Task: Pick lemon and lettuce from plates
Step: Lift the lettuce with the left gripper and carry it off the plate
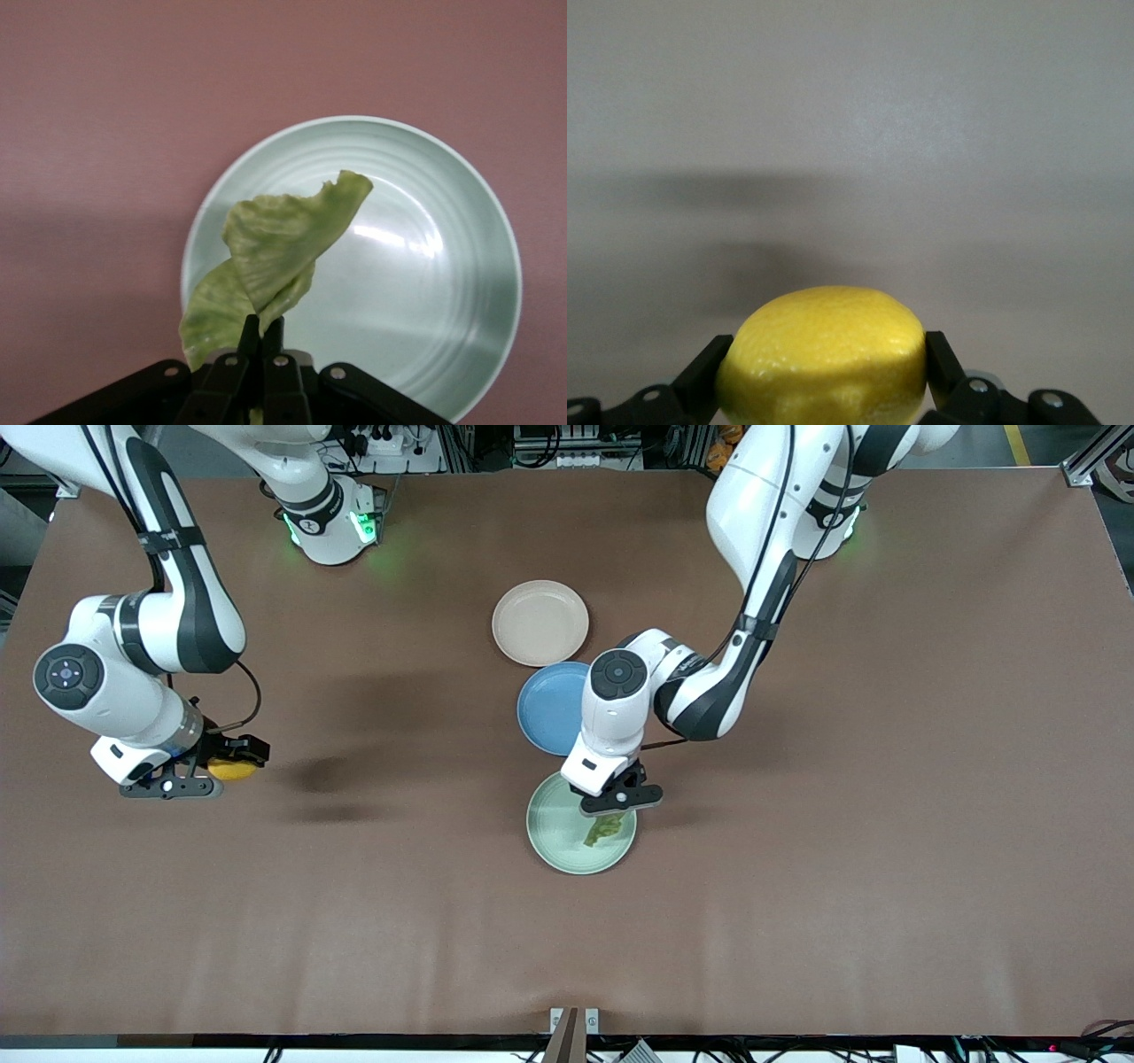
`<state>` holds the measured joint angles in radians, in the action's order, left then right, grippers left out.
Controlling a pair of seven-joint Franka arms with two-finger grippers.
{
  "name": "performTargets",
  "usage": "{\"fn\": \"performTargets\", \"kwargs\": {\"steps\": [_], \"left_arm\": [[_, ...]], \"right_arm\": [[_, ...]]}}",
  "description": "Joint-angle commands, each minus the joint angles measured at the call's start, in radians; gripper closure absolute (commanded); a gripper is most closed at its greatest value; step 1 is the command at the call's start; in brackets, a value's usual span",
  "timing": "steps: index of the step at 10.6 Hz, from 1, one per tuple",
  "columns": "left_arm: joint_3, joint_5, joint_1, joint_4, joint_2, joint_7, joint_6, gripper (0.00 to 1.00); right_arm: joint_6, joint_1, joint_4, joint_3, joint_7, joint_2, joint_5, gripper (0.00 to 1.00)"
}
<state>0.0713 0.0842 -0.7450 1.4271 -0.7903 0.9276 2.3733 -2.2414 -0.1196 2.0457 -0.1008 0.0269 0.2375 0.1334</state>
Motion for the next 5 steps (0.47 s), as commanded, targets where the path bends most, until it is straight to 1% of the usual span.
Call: {"fn": "performTargets", "kwargs": {"steps": [1, 2, 3, 5], "left_arm": [[-0.010, 0.014, 0.054, 0.021, 0.091, -0.096, -0.159, 1.00], [-0.011, -0.016, 0.093, 0.023, 0.108, -0.181, -0.217, 1.00], [-0.008, -0.070, 0.137, 0.023, 0.115, -0.276, -0.244, 1.00], [-0.008, -0.077, 0.212, 0.027, 0.134, -0.387, -0.314, 1.00]], "right_arm": [[-0.061, -0.005, -0.007, 0.018, -0.015, 0.074, -0.025, 1.00], [-0.095, -0.012, -0.007, 0.019, -0.015, 0.098, -0.025, 1.00], [-0.118, -0.021, -0.007, 0.019, -0.016, 0.126, -0.023, 1.00], [-0.164, -0.026, -0.006, 0.019, -0.016, 0.173, -0.023, 1.00]]}}
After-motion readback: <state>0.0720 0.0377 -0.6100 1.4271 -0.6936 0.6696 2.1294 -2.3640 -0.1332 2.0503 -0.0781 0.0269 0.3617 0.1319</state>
